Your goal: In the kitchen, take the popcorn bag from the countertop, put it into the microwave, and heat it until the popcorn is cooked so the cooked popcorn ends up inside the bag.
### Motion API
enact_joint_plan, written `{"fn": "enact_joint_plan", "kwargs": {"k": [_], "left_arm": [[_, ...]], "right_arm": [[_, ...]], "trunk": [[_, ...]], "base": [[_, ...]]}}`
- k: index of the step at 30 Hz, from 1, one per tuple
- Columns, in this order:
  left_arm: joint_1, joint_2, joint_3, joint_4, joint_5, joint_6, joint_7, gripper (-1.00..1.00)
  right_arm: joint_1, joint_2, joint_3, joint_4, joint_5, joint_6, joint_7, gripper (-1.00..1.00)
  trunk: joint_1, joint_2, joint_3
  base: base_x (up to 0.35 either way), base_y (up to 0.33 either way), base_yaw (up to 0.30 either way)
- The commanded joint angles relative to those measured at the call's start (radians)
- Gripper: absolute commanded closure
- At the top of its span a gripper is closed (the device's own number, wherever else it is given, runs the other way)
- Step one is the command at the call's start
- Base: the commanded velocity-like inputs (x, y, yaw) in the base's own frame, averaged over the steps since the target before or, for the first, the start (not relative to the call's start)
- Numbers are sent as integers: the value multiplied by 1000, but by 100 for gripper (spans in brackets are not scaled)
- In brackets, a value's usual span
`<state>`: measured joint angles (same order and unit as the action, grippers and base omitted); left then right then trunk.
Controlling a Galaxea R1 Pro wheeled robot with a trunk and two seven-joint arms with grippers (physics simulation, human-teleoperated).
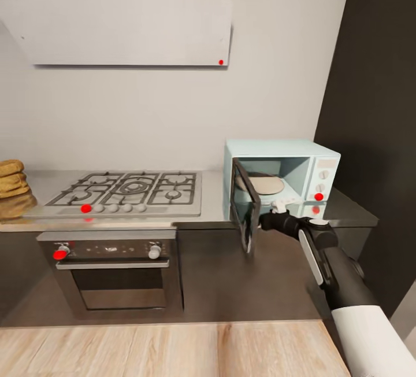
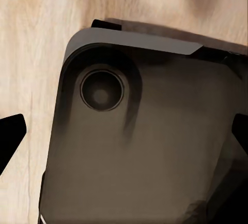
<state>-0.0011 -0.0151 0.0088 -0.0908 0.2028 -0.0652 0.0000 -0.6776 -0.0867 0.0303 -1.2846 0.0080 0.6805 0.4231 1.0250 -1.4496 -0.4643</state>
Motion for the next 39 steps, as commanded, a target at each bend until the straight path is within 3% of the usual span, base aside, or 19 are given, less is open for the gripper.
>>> {"fn": "enact_joint_plan", "kwargs": {"k": [1,9,11,14,16,20,22,24,28,31,33,36,38,39], "left_arm": [[0,0,0,0,6,-2,0,-100],[0,0,-1,1,6,-3,0,-100],[0,0,-1,0,6,-3,0,-100],[0,0,-1,-1,5,-3,0,-100],[0,0,-2,0,4,-4,0,-100],[0,0,-1,0,4,-4,0,-100],[0,0,-1,0,4,-4,0,-100],[0,0,-1,1,4,-4,0,-100],[0,0,-1,3,4,-4,0,-100],[0,0,-1,3,4,-4,0,-100],[0,0,-1,3,4,-4,0,-100],[0,0,-1,4,5,-4,0,-100],[0,0,-1,5,6,-4,0,-100],[0,0,-1,5,6,-4,0,-100]], "right_arm": [[-1,0,28,-2,-33,11,8,-100],[-1,-9,25,4,-26,8,6,-100],[-1,-38,0,9,-26,0,3,-100],[-1,-120,-61,16,-28,-4,1,-100],[-1,-155,-83,18,-27,-2,-3,-100],[-1,-205,-97,20,3,11,-13,-100],[-1,-212,-99,34,21,12,-15,-100],[-1,-213,-99,115,50,12,-26,-100],[-1,-209,-99,272,59,1,-42,-100],[-1,-211,-99,540,64,-20,-47,-100],[0,-210,-95,740,71,-86,-46,-100],[-1,-208,-92,1075,95,-263,-45,-100],[-6,-200,-91,1240,123,-390,-47,-100],[-4,-197,-90,1267,133,-434,-51,-100]], "trunk": [[0,-1,-1],[0,-1,-1],[0,-1,-1],[0,-1,-1],[0,-1,-1],[0,-1,-1],[0,-1,-1],[0,-1,-1],[0,-1,-1],[0,-1,-1],[0,-1,-1],[0,-1,-1],[0,-1,-1],[0,-1,-1]], "base": [[0,240,0],[0,173,0],[0,18,0],[0,5,0],[0,1,0],[0,0,0],[0,0,0],[0,0,0],[0,0,0],[0,0,0],[0,0,0],[0,0,0],[0,0,0],[0,0,0]]}}
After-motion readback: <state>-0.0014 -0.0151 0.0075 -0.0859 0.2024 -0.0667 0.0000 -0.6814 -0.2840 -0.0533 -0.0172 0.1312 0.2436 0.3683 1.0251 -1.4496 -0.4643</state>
